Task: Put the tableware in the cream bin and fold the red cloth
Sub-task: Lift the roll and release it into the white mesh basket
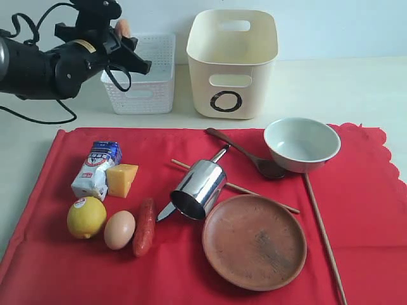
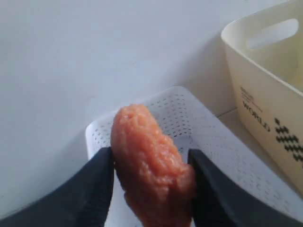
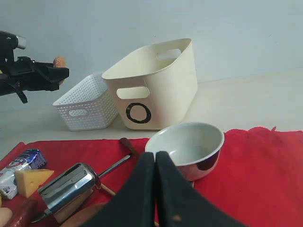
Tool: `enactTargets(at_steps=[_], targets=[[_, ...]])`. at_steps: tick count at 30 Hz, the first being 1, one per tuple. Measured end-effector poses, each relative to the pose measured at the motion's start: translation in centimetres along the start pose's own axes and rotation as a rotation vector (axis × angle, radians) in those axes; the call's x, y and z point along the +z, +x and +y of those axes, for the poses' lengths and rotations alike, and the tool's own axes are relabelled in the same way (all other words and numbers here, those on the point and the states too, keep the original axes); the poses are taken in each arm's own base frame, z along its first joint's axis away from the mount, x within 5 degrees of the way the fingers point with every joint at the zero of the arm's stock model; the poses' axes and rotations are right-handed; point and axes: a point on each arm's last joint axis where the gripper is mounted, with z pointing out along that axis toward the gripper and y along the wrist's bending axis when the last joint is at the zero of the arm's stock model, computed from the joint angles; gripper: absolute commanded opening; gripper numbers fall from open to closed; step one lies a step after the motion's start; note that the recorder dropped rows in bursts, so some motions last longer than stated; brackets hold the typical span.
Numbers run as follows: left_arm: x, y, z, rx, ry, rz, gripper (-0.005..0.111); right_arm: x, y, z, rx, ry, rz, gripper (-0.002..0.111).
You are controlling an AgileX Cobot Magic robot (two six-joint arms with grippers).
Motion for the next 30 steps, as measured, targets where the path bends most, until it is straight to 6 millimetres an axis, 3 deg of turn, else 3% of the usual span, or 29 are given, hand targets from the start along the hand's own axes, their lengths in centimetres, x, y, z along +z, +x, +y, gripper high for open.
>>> enactTargets(at_steps=[4, 14, 17, 21, 24, 30], targets=[[0.6, 1.3, 0.5, -0.049, -0.020, 0.011, 0.000, 0.0, 0.0, 0.0, 0.000, 0.000, 0.004, 0.000], [3.0, 1.6, 0.0, -0.126, 0.044, 0.142, 0.002, 0.0, 0.1, 0.0, 0.000, 0.000, 0.006, 0.000], [3.3, 1.6, -0.2, -0.131, 0.059, 0.173, 0.016, 0.0, 0.1, 0.0, 0.000, 0.000, 0.006, 0.000], [3.6, 1.7, -0.3, -0.140, 0.069, 0.197, 0.051, 0.0, 0.1, 0.0, 0.000, 0.000, 0.006, 0.000], [3.7, 1.8, -0.3, -0.155, 0.068, 0.207, 0.066, 0.0, 0.1, 0.0, 0.000, 0.000, 0.006, 0.000], [3.9, 1.6, -0.3, -0.177, 0.061, 0.204, 0.075, 0.0, 0.1, 0.0, 0.000, 0.000, 0.006, 0.000]])
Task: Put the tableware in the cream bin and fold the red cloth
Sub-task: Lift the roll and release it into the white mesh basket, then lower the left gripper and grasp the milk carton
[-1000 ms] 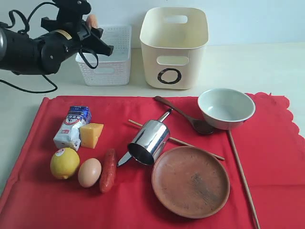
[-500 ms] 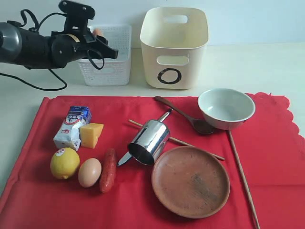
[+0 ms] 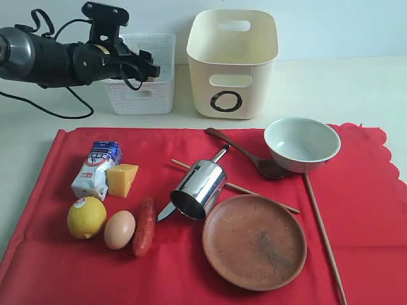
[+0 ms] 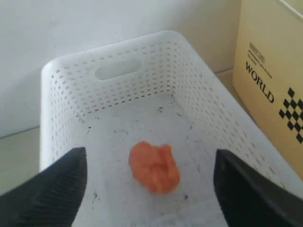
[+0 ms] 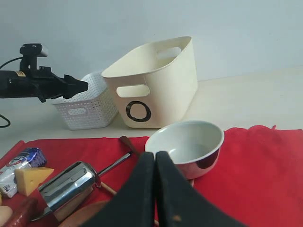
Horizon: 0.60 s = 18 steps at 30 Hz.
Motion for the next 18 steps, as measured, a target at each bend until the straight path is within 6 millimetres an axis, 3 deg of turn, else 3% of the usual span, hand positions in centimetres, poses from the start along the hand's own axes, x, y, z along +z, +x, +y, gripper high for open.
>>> enactTargets(at_steps=[9, 12, 18], targets=[[-0.7, -0.2, -0.2, 0.030, 0.032, 0.075, 0.072, 0.0, 0.0, 0.0, 0.000, 0.000, 0.000, 0.000], [-2.6, -2.0, -0.3, 0.054, 0.067, 0.116, 0.071, 0.0, 0.0, 0.0, 0.000, 0.000, 0.000, 0.000], [-9.2, -6.4, -0.4, 0.082, 0.172, 0.248, 0.071, 0.0, 0.0, 0.0, 0.000, 0.000, 0.000, 0.000]])
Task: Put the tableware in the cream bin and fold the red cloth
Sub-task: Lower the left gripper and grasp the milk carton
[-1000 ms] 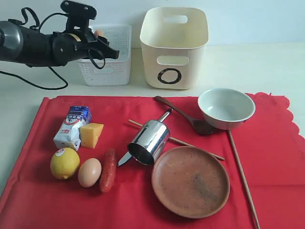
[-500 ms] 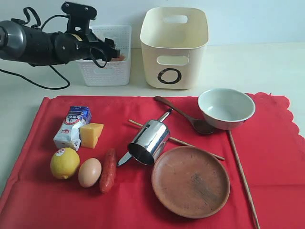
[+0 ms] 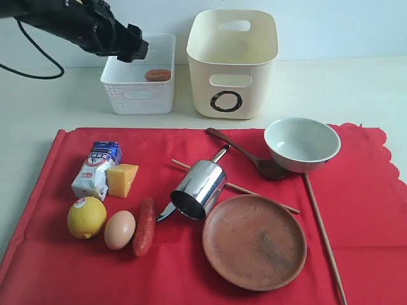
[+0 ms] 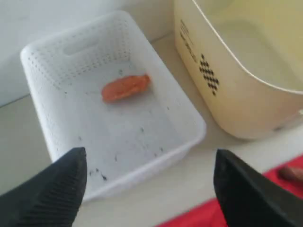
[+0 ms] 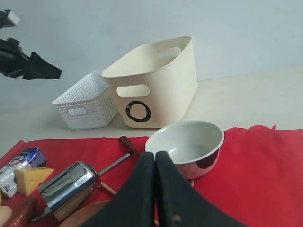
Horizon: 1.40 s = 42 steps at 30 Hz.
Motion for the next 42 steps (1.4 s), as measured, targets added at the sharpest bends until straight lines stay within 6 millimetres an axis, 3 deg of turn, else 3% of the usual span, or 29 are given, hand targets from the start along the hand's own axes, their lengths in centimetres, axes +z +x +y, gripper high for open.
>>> enactTargets(at_steps=[4, 7, 9, 12, 17, 31, 33, 36, 42], targets=[[-3.7, 0.5, -0.9, 0.013, 0.095, 0.189, 0.071, 0.0, 0.0, 0.0, 0.000, 0.000, 0.000, 0.000], [-3.9, 1.2, -1.1, 0.026, 0.120, 0.273, 0.071, 0.0, 0.0, 0.0, 0.000, 0.000, 0.000, 0.000], [-3.1, 2.2, -1.1, 0.032, 0.123, 0.348, 0.071, 0.0, 0.0, 0.0, 0.000, 0.000, 0.000, 0.000], [0.1, 4.9, -0.7, 0.018, 0.099, 0.507, 0.071, 0.0, 0.0, 0.0, 0.000, 0.000, 0.000, 0.000], [3.0, 7.4, -0.4, -0.005, 0.062, 0.615, 0.071, 0.0, 0.0, 0.0, 0.000, 0.000, 0.000, 0.000], [6.2, 10.3, -0.5, -0.014, 0.072, 0.703, 0.071, 0.0, 0.0, 0.0, 0.000, 0.000, 0.000, 0.000], [6.2, 10.3, -0.5, -0.014, 0.073, 0.703, 0.067, 0.0, 0.0, 0.0, 0.000, 0.000, 0.000, 0.000], [6.2, 10.3, -0.5, -0.018, 0.072, 0.701, 0.051, 0.0, 0.0, 0.0, 0.000, 0.000, 0.000, 0.000], [6.2, 10.3, -0.5, -0.018, 0.072, 0.699, 0.007, 0.0, 0.0, 0.0, 0.000, 0.000, 0.000, 0.000]])
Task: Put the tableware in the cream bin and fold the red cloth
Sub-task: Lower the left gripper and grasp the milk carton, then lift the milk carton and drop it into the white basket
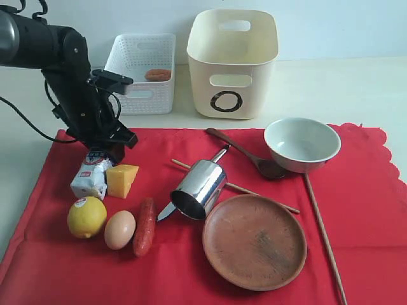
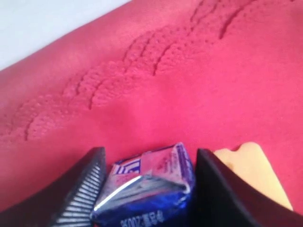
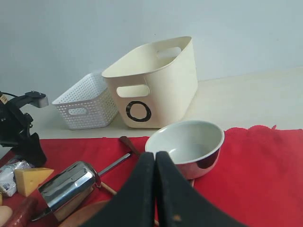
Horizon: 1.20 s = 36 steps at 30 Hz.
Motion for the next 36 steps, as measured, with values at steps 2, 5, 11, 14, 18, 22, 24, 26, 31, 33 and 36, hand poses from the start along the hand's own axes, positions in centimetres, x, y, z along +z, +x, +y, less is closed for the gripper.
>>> enactTargets(at_steps=[2, 5, 11, 14, 18, 22, 24, 26, 31, 33, 36], targets=[[0.0, 0.0, 0.0, 0.000, 0.000, 0.000, 0.000, 0.0, 0.0, 0.0, 0.000, 0.000, 0.000, 0.000], [-0.1, -0.1, 0.0, 0.002, 0.000, 0.000, 0.000, 0.0, 0.0, 0.0, 0.000, 0.000, 0.000, 0.000], [-1.1, -1.1, 0.2, 0.008, -0.003, -0.018, 0.000, 0.0, 0.0, 0.0, 0.000, 0.000, 0.000, 0.000], [-2.4, -2.1, 0.4, 0.018, -0.022, -0.059, 0.000, 0.0, 0.0, 0.0, 0.000, 0.000, 0.000, 0.000], [-5.3, -3.3, 0.5, 0.025, -0.047, -0.150, 0.000, 0.0, 0.0, 0.0, 0.000, 0.000, 0.000, 0.000], [-6.5, -3.6, 0.5, 0.026, -0.055, -0.188, 0.000, 0.0, 0.0, 0.0, 0.000, 0.000, 0.000, 0.000], [-6.5, -3.6, 0.5, 0.026, -0.055, -0.190, 0.000, 0.0, 0.0, 0.0, 0.000, 0.000, 0.000, 0.000], [-6.6, -3.6, 0.5, 0.026, -0.056, -0.191, 0.000, 0.0, 0.0, 0.0, 0.000, 0.000, 0.000, 0.000], [-6.6, -3.6, 0.5, 0.026, -0.056, -0.191, 0.000, 0.0, 0.0, 0.0, 0.000, 0.000, 0.000, 0.000], [-6.7, -3.6, 0.5, 0.026, -0.056, -0.194, 0.000, 0.0, 0.0, 0.0, 0.000, 0.000, 0.000, 0.000], [-7.3, -3.5, 0.5, 0.026, -0.058, -0.203, 0.000, 0.0, 0.0, 0.0, 0.000, 0.000, 0.000, 0.000]])
